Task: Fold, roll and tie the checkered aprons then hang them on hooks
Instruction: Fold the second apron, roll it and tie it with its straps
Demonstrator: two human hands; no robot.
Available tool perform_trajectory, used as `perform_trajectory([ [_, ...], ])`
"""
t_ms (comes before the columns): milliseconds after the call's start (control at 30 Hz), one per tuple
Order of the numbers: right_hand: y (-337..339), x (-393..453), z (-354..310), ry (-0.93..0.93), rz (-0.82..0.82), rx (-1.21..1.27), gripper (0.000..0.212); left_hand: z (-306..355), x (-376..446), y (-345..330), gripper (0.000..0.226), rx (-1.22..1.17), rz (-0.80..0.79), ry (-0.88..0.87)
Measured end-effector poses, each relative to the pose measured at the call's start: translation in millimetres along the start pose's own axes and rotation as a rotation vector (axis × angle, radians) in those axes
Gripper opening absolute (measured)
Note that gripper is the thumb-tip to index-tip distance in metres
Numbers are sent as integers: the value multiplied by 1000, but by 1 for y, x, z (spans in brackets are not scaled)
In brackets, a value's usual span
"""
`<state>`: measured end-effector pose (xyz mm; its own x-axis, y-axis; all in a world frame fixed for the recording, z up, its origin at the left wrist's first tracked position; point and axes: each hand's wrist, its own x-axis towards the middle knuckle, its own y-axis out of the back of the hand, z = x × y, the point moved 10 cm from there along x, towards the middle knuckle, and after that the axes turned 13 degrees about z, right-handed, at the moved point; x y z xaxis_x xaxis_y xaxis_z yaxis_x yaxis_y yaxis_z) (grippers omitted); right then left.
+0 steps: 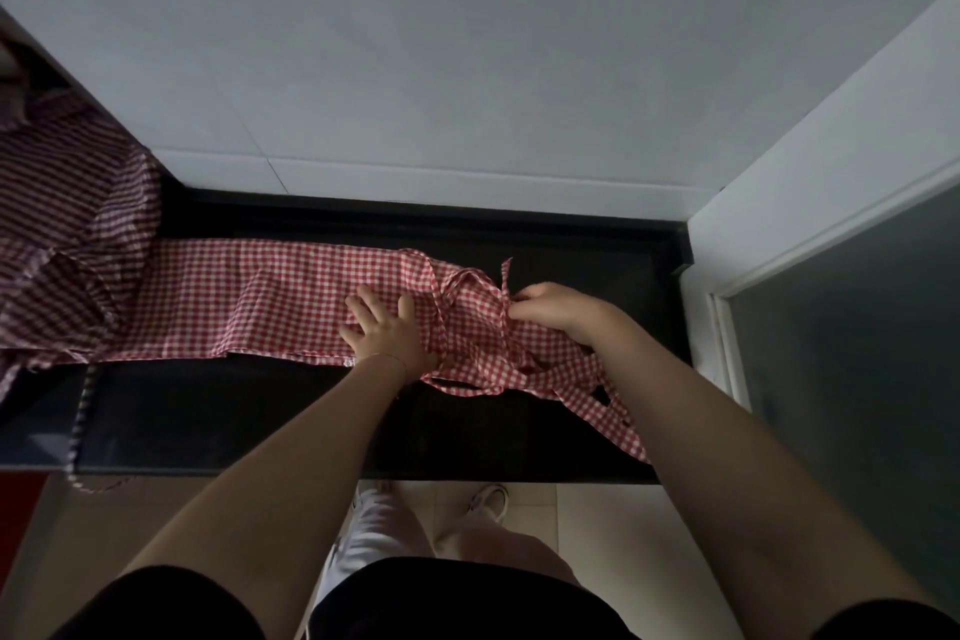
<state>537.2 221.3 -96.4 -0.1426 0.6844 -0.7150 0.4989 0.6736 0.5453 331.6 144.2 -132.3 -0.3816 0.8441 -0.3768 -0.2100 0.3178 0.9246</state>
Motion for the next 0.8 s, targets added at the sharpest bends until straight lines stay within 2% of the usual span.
perform_trajectory([
  [167,-6,5,-23,71,40,51,32,-1,0,-1,103,7,-2,-7],
  [267,5,8,-36,165,200,43,16,-1,-1,0,100,3,-5,-11],
  [333,19,9,-41,235,359,-94,4,-2,-1,2,102,-10,-15,-13],
  [367,23,10,-40,258,404,-186,5,-3,-2,2,103,-17,-27,-14],
  [400,26,11,-34,261,406,-283,6,-3,-2,3,103,-24,-37,-19],
  [500,32,11,-4,175,263,-570,3,-6,0,9,94,-68,-57,-7],
  [567,48,5,17,122,237,-741,6,-8,4,17,77,-132,-78,44],
  [633,65,-2,31,123,287,-834,7,-7,7,29,58,-147,-66,117],
  [667,68,-6,33,147,317,-841,7,-6,8,37,53,-137,-21,143],
  [733,72,-16,31,257,399,-784,8,13,7,64,45,-147,189,95],
  [800,69,-32,19,387,488,-705,22,53,-3,93,35,-282,445,-112],
])
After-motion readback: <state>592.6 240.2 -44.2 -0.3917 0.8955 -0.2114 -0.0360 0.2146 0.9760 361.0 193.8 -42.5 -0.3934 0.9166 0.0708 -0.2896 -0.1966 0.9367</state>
